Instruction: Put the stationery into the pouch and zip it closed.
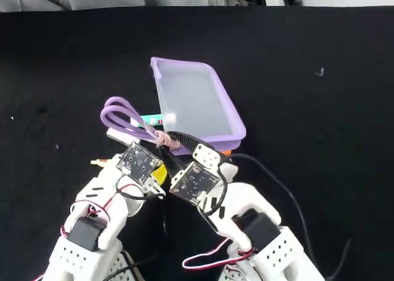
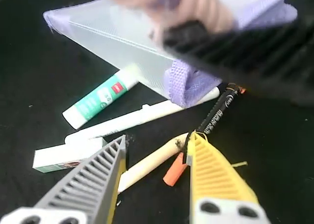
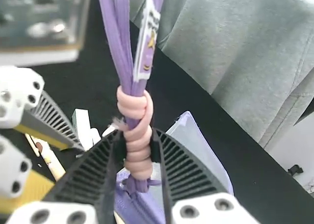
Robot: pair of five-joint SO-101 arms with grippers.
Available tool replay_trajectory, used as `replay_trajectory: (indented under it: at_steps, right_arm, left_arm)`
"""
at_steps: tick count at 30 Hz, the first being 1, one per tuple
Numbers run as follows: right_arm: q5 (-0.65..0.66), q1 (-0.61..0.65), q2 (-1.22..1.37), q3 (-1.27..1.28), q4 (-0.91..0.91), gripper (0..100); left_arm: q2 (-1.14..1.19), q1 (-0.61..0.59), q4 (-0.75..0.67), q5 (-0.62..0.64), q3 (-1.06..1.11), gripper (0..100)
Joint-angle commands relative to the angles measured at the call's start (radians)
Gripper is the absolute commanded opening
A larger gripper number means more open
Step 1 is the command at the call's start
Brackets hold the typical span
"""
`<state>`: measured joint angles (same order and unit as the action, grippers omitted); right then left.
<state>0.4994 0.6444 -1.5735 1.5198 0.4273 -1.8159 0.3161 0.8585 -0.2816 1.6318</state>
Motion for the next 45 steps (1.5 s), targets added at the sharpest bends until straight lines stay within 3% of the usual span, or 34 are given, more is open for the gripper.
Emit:
replay_trajectory:
  at_steps: [1, 10, 17, 21, 28, 38, 45]
  right_arm:
    - [-0.003, -0.025, -0.022, -0.008, 0.002, 1.1]
    - [-0.003, -0.023, -0.022, -0.007, 0.002, 1.1]
    - [-0.003, -0.023, -0.022, -0.007, 0.002, 1.1]
    - [-0.003, -0.023, -0.022, -0.007, 0.002, 1.1]
    - [-0.003, -0.025, -0.022, -0.007, 0.002, 1.1]
    - [-0.003, -0.025, -0.022, -0.007, 0.002, 1.1]
    - [-0.003, -0.025, -0.022, -0.007, 0.002, 1.1]
  left_arm:
    - [-0.008, 0.018, -0.002, 0.014, -0.067, 20]
    - [-0.008, 0.008, -0.166, 0.129, -0.062, 20]
    - [-0.008, 0.016, -0.321, 0.135, 0.038, 20]
    - [-0.008, 0.016, -0.295, 0.135, 0.031, 20]
    - [-0.008, 0.018, -0.072, 0.213, -0.099, 20]
    - [-0.008, 0.018, -0.301, 0.212, 0.038, 20]
    - [-0.008, 0.074, -0.288, 0.212, 0.036, 20]
